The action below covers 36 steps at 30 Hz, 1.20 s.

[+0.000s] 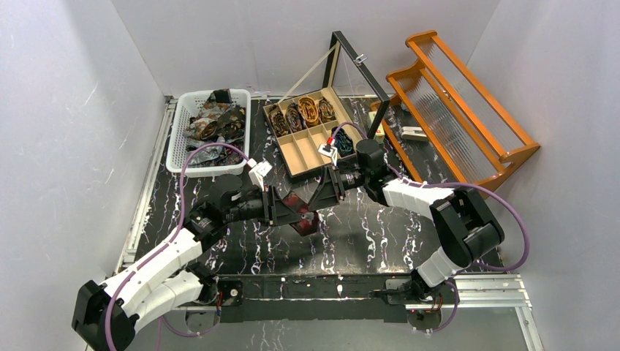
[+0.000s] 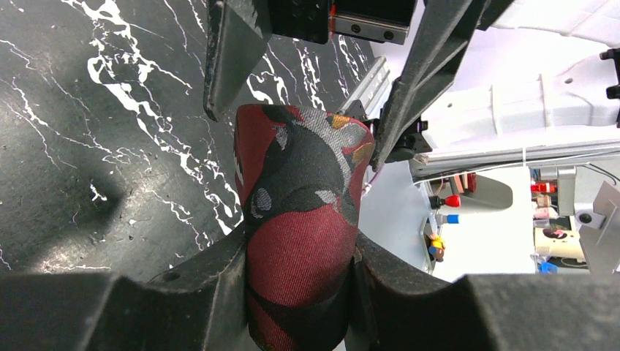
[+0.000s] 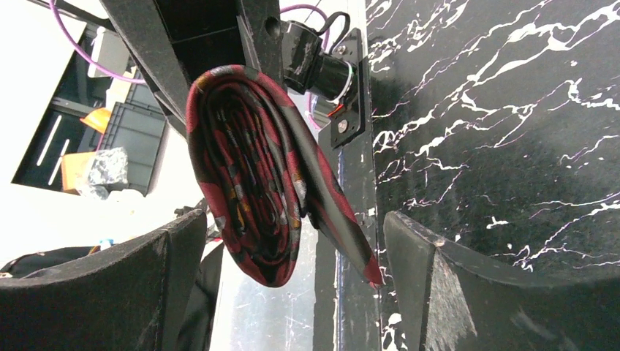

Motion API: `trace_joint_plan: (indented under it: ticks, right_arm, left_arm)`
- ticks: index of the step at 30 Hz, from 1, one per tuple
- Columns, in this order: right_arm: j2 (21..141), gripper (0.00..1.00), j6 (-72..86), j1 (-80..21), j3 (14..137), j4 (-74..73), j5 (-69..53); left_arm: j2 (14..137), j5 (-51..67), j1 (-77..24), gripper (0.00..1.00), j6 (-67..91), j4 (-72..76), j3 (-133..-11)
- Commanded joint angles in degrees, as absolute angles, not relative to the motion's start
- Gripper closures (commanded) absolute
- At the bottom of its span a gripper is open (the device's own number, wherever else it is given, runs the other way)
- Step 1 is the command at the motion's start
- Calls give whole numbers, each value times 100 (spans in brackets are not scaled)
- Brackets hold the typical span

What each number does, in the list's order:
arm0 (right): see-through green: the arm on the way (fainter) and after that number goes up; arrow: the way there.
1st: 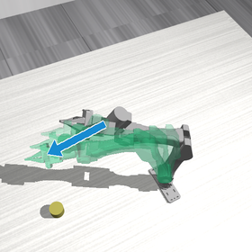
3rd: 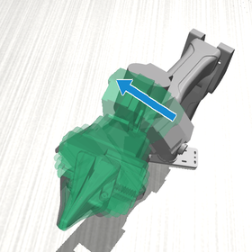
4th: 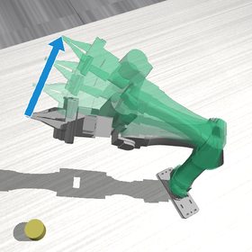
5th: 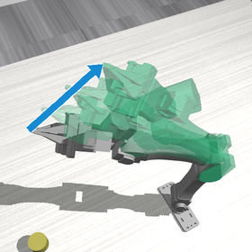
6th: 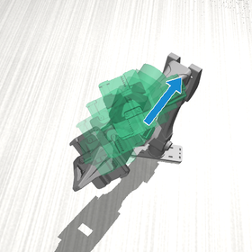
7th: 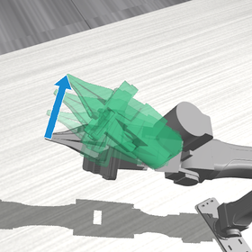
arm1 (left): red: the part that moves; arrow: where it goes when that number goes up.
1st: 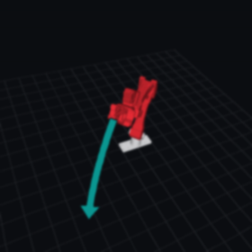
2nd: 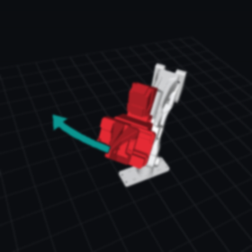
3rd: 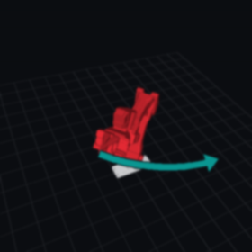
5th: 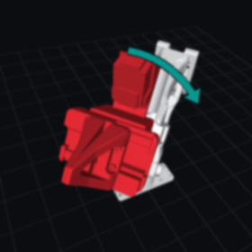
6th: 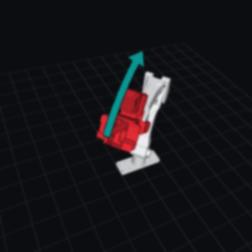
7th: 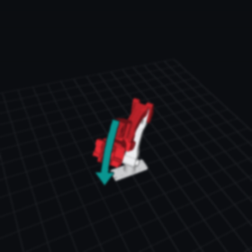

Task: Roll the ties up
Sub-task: Place the tie in the storage box.

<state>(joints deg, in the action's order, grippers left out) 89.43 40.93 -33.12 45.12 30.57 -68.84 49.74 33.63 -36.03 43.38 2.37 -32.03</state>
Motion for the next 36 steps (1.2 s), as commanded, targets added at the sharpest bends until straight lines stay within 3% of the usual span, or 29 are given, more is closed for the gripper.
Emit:
trace_joint_plan:
  ticks: [1,15,24,33,36]
  right_arm:
    - [9005,1,4281,-3329,4492,3347,-7175]
    - [9096,4,4895,-3697,4687,3605,-7559]
    - [9035,18,5027,-3709,4730,3541,-7365]
    - [9160,39,5382,-3800,4773,3644,-7084]
    - [9212,40,5448,-3918,4786,3756,-7144]
  left_arm:
    - [4947,3627,-3630,100,4226,304,-3476]
    - [5065,2979,-3630,100,4114,360,-3287]
    - [4984,2923,-3630,100,3923,238,-3114]
    - [4896,2962,-3656,100,3751,237,-3094]
    - [4869,2886,-3661,100,3752,242,-3093]
